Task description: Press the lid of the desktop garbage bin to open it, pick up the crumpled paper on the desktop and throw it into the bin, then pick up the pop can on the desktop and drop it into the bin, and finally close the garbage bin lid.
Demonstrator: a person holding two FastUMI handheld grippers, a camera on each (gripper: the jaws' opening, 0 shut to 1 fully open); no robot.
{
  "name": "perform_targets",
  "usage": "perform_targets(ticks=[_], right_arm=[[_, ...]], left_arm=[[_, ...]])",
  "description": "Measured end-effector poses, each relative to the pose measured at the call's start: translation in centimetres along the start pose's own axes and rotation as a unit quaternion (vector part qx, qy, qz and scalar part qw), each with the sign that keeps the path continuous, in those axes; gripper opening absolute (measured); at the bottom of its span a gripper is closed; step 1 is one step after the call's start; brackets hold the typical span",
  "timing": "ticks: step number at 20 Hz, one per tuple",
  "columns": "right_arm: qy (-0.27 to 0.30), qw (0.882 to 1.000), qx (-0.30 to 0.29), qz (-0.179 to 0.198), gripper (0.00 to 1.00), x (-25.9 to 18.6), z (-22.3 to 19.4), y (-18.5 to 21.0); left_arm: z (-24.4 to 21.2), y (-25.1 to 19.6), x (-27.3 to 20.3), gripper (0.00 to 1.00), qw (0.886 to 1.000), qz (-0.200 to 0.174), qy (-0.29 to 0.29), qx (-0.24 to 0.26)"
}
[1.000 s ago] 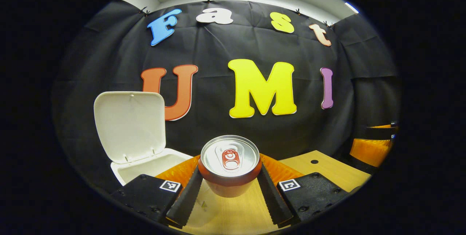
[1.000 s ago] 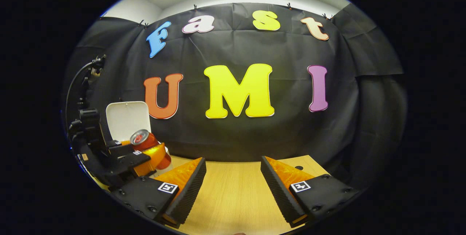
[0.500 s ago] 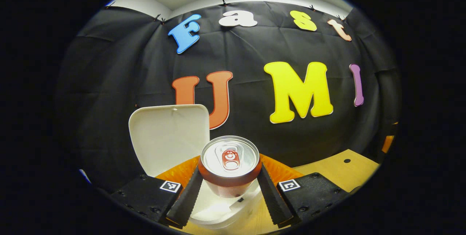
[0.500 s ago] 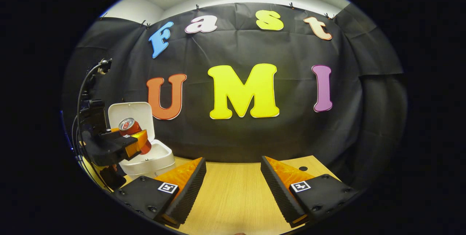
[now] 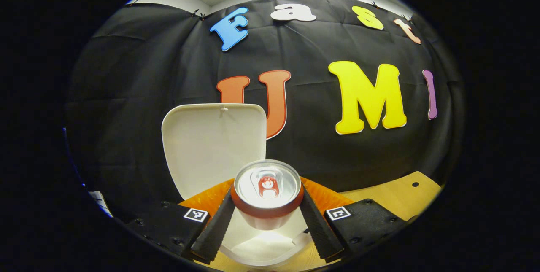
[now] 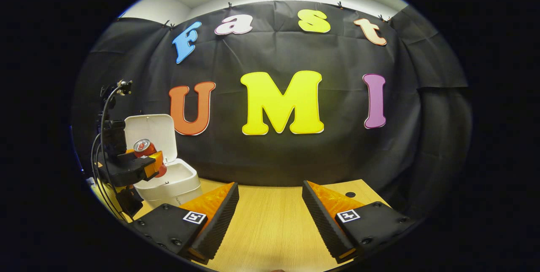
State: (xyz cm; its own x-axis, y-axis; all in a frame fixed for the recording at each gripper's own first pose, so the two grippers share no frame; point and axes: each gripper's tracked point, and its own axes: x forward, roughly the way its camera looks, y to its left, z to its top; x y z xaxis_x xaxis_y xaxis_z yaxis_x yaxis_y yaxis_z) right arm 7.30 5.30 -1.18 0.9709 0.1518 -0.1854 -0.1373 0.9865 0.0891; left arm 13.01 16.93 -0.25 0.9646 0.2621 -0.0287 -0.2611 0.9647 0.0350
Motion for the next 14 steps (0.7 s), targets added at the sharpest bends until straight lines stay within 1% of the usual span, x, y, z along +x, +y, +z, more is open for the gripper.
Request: perform_targets(ticks=[1, 2, 6, 7, 8, 11, 12, 14], right_arm=[[0.001, 1.000, -0.001, 0.002, 0.96, 0.0, 0.0, 0.1], [0.001, 1.000, -0.001, 0.004, 0.96, 0.0, 0.0, 0.2], [0.003, 1.000, -0.001, 0.012, 0.96, -0.1, 0.0, 0.3], [0.000, 1.000, 0.000, 0.013, 0.94, -0.1, 0.2, 0.3], [-0.002, 1.000, 0.002, 0.014, 0.96, -0.2, 0.4, 0.2], [-0.003, 1.000, 0.004, 0.015, 0.96, -0.4, 0.8, 0.0], [-0.002, 1.000, 0.002, 0.016, 0.94, -0.5, 0.8, -0.1], [-0.008, 1.000, -0.001, 0.012, 0.94, -1.0, 1.4, -0.5]], left_arm=[[0.0, 0.1, 0.0, 0.87, 1.000, 0.003, 0.002, -0.001], [0.0, 0.3, -0.1, 0.90, 1.000, 0.005, 0.003, -0.003], [1.0, 0.5, -0.7, 0.92, 1.000, 0.004, -0.001, -0.007], [1.6, 0.6, -0.9, 0.92, 1.000, 0.004, -0.004, -0.006], [2.4, 0.7, -1.0, 0.92, 1.000, 0.003, -0.008, -0.008], [4.8, 1.0, -1.0, 0.92, 1.000, -0.001, -0.022, -0.008], [5.5, 1.1, -0.9, 0.92, 1.000, -0.003, -0.024, -0.005], [7.2, 1.2, -0.5, 0.92, 1.000, -0.010, -0.030, -0.004]])
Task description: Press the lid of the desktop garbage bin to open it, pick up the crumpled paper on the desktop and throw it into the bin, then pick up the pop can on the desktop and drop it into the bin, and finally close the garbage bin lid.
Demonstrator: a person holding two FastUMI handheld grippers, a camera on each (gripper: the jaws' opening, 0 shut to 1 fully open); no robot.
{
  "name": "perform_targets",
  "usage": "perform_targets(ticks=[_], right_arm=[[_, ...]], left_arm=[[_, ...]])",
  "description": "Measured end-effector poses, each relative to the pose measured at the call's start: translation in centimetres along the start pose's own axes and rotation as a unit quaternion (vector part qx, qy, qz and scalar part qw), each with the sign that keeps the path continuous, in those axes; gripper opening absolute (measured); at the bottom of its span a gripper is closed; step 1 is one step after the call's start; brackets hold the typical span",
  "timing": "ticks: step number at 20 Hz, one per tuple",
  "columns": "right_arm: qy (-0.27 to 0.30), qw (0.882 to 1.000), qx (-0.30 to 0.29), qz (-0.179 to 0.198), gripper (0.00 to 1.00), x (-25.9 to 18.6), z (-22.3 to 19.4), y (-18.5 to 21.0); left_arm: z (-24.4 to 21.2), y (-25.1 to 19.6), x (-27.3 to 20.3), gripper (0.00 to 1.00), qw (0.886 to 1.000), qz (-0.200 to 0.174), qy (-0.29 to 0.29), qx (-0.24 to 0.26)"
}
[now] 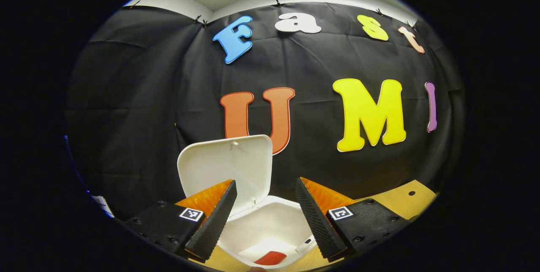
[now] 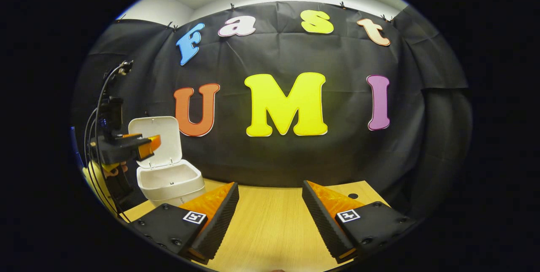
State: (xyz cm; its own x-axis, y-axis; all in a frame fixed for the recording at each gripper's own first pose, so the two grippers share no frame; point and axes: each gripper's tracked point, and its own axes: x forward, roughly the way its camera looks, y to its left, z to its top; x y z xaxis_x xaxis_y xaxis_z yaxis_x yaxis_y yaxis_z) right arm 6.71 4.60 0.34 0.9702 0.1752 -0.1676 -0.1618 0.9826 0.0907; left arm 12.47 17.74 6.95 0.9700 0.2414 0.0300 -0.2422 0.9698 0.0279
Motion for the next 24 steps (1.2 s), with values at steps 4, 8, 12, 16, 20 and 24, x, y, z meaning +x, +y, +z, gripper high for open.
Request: perform_targets(ticks=[4, 8, 12, 16, 20, 24], right_arm=[[-0.009, 1.000, -0.005, -0.004, 0.94, -0.5, 0.5, 0.0], [-0.004, 1.000, -0.002, -0.003, 0.96, -0.7, 0.0, 0.4], [-0.012, 1.000, 0.003, -0.005, 0.94, -1.0, 0.6, 0.2], [-0.014, 1.000, 0.007, -0.013, 0.94, -0.7, 0.7, -0.3], [-0.005, 1.000, 0.006, -0.015, 0.96, -0.3, 0.0, -0.3], [-0.004, 1.000, 0.009, -0.020, 0.94, -0.2, 0.0, -0.7]], left_arm=[[3.3, 0.7, 1.8, 0.91, 1.000, -0.009, -0.014, 0.016], [6.4, 1.7, 3.8, 0.91, 1.000, -0.008, -0.026, 0.003], [7.8, 3.9, 6.0, 0.91, 0.999, 0.009, -0.020, -0.037], [7.3, 5.4, 8.3, 0.92, 0.999, 0.027, -0.001, -0.032], [6.8, 6.0, 10.0, 0.92, 0.999, 0.044, 0.007, -0.025], [5.8, 6.3, 11.0, 0.92, 0.998, 0.056, 0.017, -0.021]])
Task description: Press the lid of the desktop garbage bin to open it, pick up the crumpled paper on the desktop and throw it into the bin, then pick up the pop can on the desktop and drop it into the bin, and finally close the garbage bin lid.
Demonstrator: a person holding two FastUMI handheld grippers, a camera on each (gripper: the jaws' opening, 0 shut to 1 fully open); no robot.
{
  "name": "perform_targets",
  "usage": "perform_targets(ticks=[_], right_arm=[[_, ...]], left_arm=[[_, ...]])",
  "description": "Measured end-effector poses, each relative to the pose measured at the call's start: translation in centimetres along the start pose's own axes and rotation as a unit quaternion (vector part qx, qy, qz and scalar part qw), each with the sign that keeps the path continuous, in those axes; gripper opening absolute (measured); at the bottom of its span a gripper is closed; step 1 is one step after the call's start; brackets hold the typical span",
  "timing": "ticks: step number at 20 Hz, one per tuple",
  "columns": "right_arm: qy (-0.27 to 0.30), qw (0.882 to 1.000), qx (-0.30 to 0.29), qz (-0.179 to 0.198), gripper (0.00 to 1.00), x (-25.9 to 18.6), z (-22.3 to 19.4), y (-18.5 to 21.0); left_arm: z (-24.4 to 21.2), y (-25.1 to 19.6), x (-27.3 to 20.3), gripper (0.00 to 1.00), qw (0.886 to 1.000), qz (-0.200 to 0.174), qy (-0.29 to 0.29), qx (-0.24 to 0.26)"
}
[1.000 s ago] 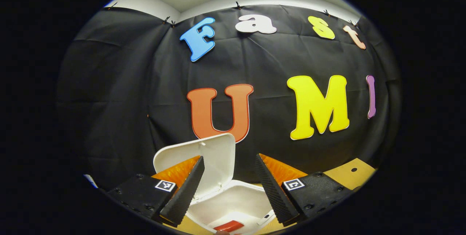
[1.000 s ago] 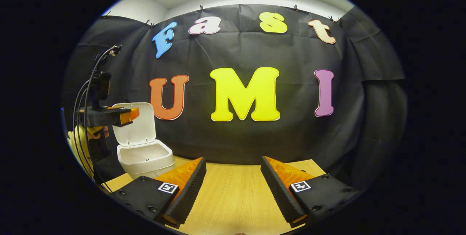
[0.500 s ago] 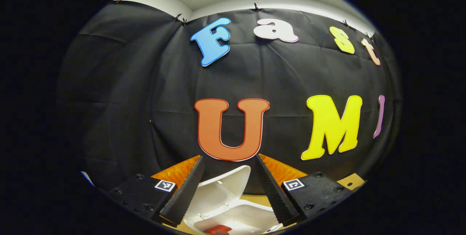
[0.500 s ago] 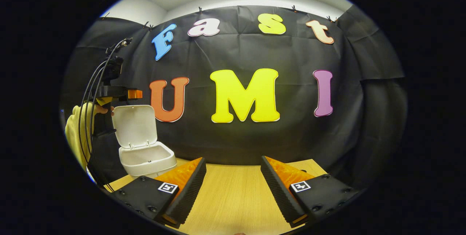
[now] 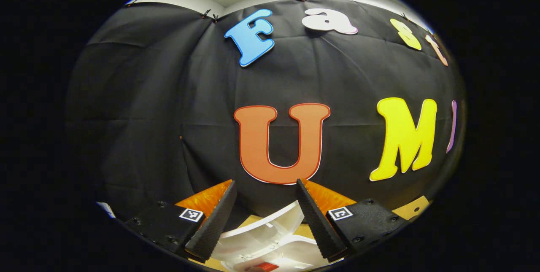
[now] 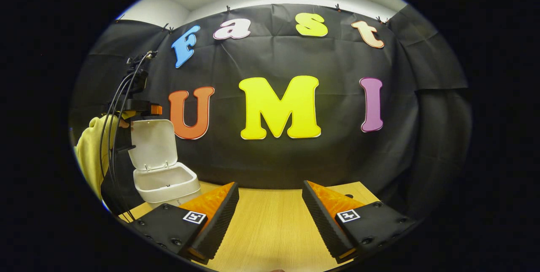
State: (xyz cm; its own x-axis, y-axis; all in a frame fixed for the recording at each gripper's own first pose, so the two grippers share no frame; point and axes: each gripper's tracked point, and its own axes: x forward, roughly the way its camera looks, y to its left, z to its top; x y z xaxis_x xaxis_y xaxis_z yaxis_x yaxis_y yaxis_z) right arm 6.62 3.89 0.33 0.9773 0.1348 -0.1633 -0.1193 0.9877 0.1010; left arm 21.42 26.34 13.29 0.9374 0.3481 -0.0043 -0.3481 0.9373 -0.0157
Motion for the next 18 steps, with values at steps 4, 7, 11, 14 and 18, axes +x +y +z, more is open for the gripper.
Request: perform_targets(ticks=[4, 7, 11, 14, 18], right_arm=[[0.007, 1.000, 0.006, -0.003, 0.94, 0.4, -0.5, -0.5], [0.012, 1.000, 0.011, -0.001, 0.96, 0.6, -0.8, -0.5], [0.012, 1.000, 0.014, 0.013, 0.96, 0.5, -0.9, 0.0], [0.017, 1.000, 0.010, 0.023, 0.96, 0.3, -1.4, 0.4], [0.021, 0.999, 0.010, 0.029, 0.96, -0.3, -1.7, 0.2]], left_arm=[[-1.3, -0.1, 0.2, 0.92, 1.000, 0.001, 0.020, -0.023], [-1.8, -0.5, -0.5, 0.96, 0.999, -0.004, 0.032, -0.041], [-2.5, -2.5, -3.0, 0.97, 0.998, -0.017, 0.031, -0.049], [-3.7, -4.4, -5.0, 0.94, 0.998, -0.032, 0.032, -0.044], [-6.4, -6.8, -7.6, 0.94, 0.996, -0.050, 0.049, -0.049]])
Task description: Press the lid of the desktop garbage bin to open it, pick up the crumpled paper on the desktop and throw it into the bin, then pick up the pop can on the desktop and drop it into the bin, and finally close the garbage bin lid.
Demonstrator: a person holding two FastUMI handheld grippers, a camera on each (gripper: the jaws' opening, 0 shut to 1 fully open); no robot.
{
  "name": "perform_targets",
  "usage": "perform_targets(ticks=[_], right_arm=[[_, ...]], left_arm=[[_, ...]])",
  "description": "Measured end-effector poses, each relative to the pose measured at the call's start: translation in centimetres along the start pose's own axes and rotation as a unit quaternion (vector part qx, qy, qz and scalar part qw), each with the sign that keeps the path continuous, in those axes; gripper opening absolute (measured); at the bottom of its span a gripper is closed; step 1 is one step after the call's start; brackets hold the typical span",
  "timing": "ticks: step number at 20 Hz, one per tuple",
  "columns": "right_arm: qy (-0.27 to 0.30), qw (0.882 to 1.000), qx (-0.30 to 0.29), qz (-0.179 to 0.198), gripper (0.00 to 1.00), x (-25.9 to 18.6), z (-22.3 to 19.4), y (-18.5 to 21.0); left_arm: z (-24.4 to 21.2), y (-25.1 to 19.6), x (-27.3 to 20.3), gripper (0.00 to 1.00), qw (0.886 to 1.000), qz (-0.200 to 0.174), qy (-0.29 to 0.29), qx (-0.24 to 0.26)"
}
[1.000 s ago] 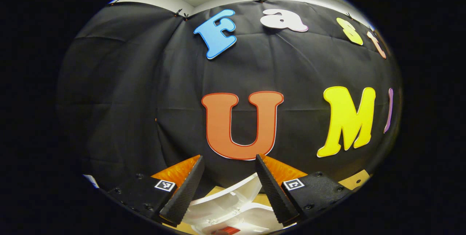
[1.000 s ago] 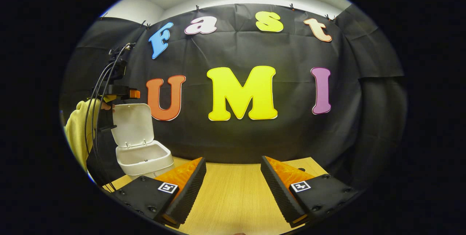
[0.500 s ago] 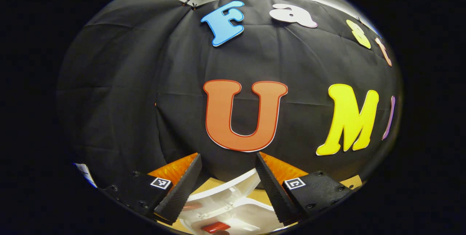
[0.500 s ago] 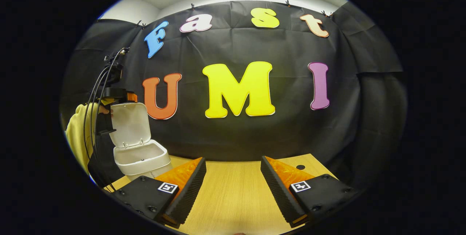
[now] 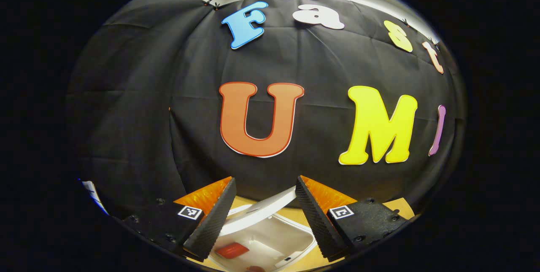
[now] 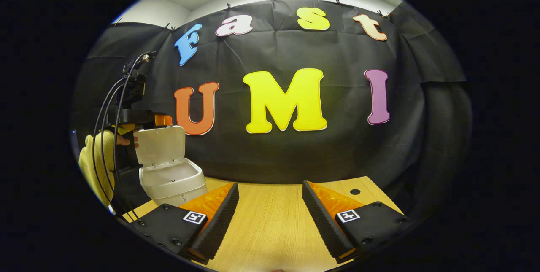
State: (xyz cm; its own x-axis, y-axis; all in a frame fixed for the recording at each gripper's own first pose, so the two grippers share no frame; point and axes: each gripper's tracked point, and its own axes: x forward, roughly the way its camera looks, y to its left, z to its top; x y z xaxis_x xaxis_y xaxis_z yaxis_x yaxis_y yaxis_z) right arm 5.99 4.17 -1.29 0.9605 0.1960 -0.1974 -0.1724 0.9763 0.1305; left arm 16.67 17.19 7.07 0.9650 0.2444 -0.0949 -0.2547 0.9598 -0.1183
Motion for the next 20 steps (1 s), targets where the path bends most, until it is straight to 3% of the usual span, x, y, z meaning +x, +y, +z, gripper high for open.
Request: perform_targets(ticks=[7, 14, 20], right_arm=[[0.019, 1.000, 0.012, 0.002, 0.96, -0.7, -1.2, -0.9], [0.028, 0.999, 0.018, 0.010, 0.96, -1.2, -1.7, -0.9], [0.034, 0.999, 0.021, 0.015, 0.96, -1.4, -2.0, -1.0]], left_arm=[[-6.1, -2.3, -1.6, 1.00, 0.998, -0.017, 0.054, -0.029], [-10.3, -3.2, -2.0, 1.00, 0.996, -0.021, 0.090, -0.011], [-13.7, -3.3, -1.9, 1.00, 0.989, -0.013, 0.137, 0.055]])
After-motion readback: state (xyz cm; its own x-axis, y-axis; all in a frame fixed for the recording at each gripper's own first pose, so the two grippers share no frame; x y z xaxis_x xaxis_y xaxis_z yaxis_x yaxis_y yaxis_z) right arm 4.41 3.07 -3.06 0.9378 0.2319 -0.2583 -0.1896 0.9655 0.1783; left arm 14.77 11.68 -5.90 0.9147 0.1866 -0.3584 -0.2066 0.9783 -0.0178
